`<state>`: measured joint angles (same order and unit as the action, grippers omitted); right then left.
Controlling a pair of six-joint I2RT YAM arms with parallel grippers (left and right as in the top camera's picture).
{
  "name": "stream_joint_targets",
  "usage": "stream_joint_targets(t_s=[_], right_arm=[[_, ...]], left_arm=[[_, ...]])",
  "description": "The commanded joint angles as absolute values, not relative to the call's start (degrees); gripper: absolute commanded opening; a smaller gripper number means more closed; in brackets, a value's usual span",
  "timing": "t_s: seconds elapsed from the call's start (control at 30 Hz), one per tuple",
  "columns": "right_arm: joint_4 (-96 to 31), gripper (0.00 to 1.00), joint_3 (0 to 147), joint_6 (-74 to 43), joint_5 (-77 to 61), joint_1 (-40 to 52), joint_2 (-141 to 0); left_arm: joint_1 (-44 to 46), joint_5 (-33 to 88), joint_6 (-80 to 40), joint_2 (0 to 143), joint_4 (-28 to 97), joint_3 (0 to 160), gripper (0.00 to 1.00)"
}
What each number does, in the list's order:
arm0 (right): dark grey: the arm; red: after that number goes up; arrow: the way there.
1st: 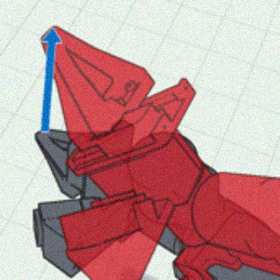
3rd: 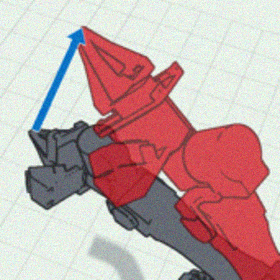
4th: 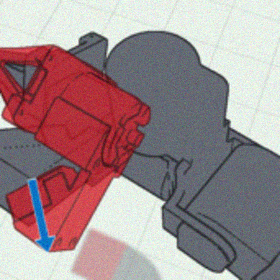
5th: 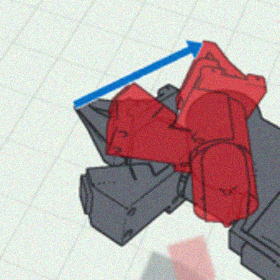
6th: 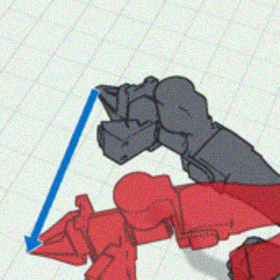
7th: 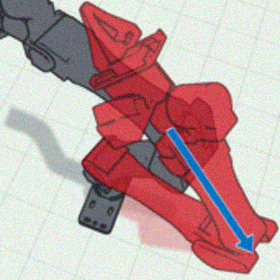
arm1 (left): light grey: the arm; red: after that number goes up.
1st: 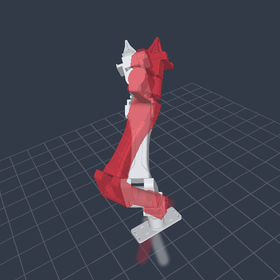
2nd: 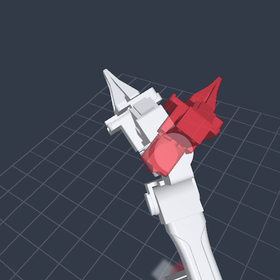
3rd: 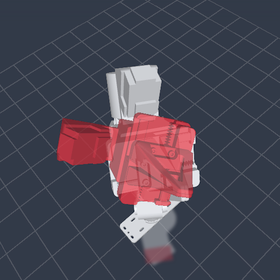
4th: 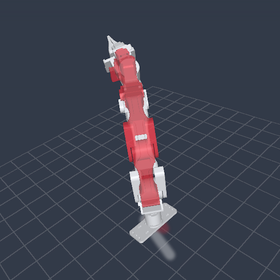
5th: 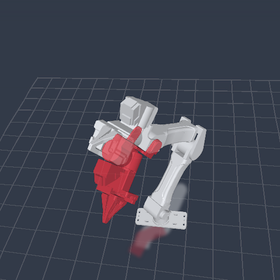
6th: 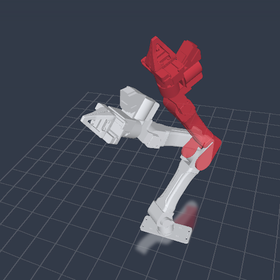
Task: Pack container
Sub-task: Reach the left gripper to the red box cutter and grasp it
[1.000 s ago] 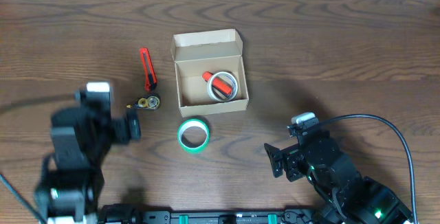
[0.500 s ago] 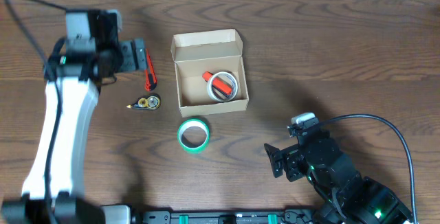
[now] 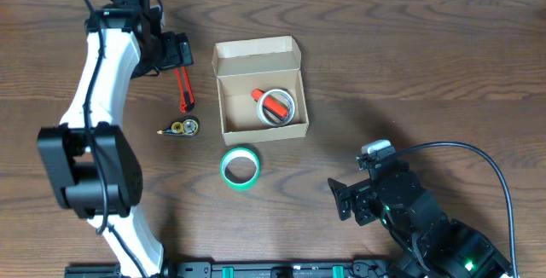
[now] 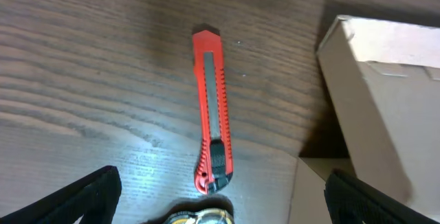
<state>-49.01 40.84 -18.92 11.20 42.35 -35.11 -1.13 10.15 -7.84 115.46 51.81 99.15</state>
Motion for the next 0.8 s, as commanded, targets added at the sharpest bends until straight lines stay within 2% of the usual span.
stream_joint_targets(t_s=[0.0, 0.77], right_arm=[[-49.08, 0.99, 40.71, -19.7, 11.79, 42.83, -34.83], [-49.08, 0.99, 40.71, -19.7, 11.79, 42.83, -34.83]], left_arm=[[-1.58, 9.91, -8.73, 118.67, 52.58, 100.92, 0.96], [0.49, 7.31, -15.05, 130.78, 55.27, 104.75, 0.96]])
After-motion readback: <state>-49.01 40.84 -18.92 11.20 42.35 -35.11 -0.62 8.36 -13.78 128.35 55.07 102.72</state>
